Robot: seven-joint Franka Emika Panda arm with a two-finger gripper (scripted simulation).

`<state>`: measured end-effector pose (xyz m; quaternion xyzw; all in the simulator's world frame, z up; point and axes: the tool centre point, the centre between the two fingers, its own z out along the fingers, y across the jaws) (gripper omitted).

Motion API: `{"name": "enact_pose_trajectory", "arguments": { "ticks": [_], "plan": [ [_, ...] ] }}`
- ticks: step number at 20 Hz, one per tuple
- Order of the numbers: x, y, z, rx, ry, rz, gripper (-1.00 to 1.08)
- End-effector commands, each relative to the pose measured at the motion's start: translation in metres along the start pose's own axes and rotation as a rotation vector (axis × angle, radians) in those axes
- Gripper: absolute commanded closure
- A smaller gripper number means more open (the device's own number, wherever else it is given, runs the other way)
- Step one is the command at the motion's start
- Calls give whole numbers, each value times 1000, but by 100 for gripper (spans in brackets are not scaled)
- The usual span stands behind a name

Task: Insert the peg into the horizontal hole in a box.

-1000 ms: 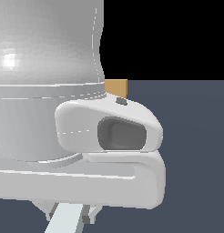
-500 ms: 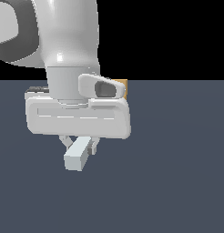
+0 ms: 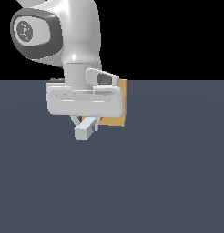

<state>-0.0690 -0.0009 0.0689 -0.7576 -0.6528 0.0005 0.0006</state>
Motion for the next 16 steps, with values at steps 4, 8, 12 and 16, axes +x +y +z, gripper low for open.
{"name": "enact_pose_trajectory", "arguments": {
  "ticks": [4, 8, 12, 16],
  "plan": [
    [24, -3, -5, -2, 0, 13, 108],
    [30, -3, -6, -2, 0, 16, 108],
    [30, -2, -6, -2, 0, 16, 108],
    [30, -3, -5, 0, 0, 15, 108]
  ]
}}
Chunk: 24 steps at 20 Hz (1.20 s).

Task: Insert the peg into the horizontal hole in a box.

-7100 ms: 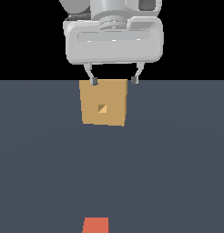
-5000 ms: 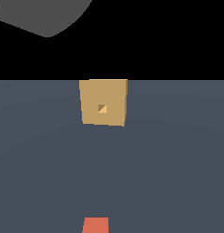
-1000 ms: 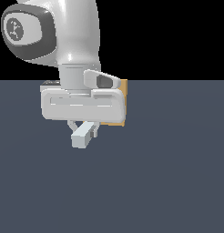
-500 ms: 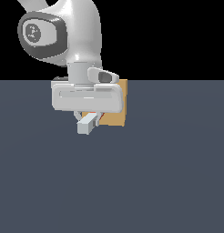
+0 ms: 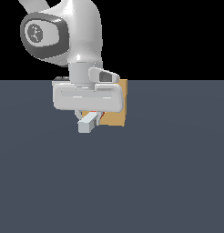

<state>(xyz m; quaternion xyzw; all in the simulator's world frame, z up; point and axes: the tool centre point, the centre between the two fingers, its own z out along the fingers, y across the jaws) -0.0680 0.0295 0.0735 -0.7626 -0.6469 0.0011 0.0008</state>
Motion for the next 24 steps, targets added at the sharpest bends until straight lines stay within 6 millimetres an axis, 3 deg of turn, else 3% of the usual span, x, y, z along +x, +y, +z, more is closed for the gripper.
{"name": "enact_pose_trajectory", "arguments": {
  "ticks": [1, 9, 19, 24],
  "plan": [
    [0, 0, 0, -1, 0, 0, 108],
    [13, 0, 0, 0, 0, 0, 108],
    [82, -1, -1, -3, 2, -1, 108],
    [103, 1, -2, -4, 2, -1, 108]
  ]
}}
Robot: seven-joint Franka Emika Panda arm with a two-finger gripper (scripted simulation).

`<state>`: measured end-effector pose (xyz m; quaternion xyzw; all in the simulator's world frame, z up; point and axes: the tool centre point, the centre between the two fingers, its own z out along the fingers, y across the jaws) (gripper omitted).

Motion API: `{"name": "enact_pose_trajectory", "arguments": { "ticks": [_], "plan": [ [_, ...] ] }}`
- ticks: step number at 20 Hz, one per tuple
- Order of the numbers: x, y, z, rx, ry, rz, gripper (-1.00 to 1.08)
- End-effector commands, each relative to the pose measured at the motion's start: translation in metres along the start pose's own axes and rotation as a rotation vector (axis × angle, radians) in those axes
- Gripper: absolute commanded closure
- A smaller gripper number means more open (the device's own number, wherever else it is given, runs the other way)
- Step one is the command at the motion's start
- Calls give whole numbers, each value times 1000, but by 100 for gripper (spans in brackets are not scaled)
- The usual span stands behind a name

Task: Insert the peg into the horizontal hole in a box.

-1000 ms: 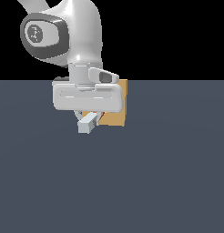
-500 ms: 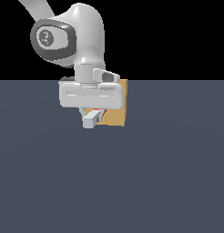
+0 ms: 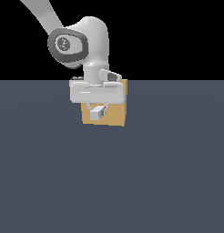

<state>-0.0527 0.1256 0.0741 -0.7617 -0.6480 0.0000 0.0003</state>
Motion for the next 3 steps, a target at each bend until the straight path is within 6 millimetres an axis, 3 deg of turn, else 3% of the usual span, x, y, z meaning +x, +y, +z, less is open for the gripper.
{"name": "enact_pose_trajectory", "arguments": {
  "ticks": [1, 3],
  "plan": [
    [7, 1, -1, -2, 1, 2, 108],
    [9, 2, -1, -2, 1, 2, 108]
  ]
}}
